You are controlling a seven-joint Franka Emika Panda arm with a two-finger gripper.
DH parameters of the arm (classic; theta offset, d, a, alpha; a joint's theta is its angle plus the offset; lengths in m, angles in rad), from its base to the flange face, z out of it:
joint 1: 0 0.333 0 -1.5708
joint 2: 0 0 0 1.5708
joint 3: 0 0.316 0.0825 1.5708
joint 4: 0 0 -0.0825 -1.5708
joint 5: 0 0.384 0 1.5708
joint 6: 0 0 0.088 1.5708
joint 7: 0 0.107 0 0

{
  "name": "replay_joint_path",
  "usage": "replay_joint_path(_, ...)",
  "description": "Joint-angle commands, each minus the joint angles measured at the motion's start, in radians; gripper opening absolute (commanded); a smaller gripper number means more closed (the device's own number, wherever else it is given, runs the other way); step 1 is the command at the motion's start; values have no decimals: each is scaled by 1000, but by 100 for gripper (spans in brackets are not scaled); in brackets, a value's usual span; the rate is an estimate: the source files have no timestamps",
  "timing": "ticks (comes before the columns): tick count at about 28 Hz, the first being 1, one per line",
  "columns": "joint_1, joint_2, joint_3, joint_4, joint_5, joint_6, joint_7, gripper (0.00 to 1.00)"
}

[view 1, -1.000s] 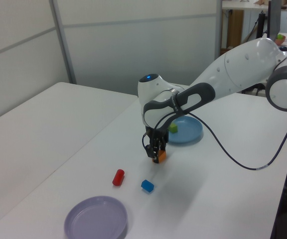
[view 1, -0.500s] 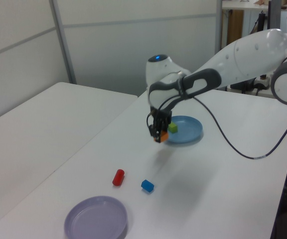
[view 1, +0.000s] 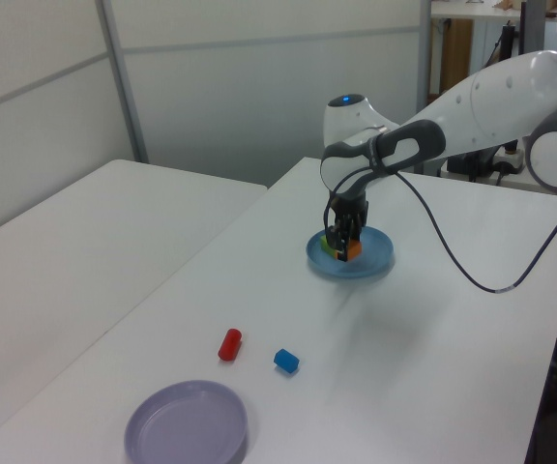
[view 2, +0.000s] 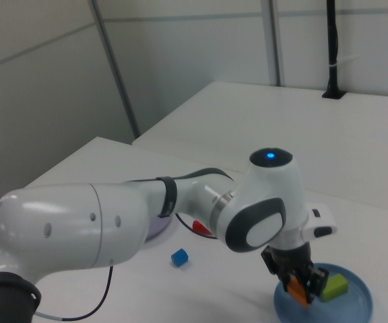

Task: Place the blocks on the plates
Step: 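Carry the orange block onto the light blue plate and release, then move the gripper to the red block and grasp it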

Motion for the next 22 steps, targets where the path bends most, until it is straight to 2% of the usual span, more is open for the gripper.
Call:
replay_joint_path(1, -1, 23, -4, -2, 7, 11, -31, 19)
replay_joint_path(6, 0, 31, -4, -2, 10, 11, -31, 30)
replay_joint_path(8, 0, 31, -4, -2, 13, 11, -31, 43)
replay_joint_path(9, 0, 31, -4, -2, 15, 11, -28, 82)
replay_joint_path(10, 2, 31, -4, -2, 18, 11, -23, 100)
replay_joint_path(19, 10, 15, 6, 59, 22, 8, -17, 100)
replay_joint_path(22, 43, -15, 9, 63, 34, 3, -14, 100)
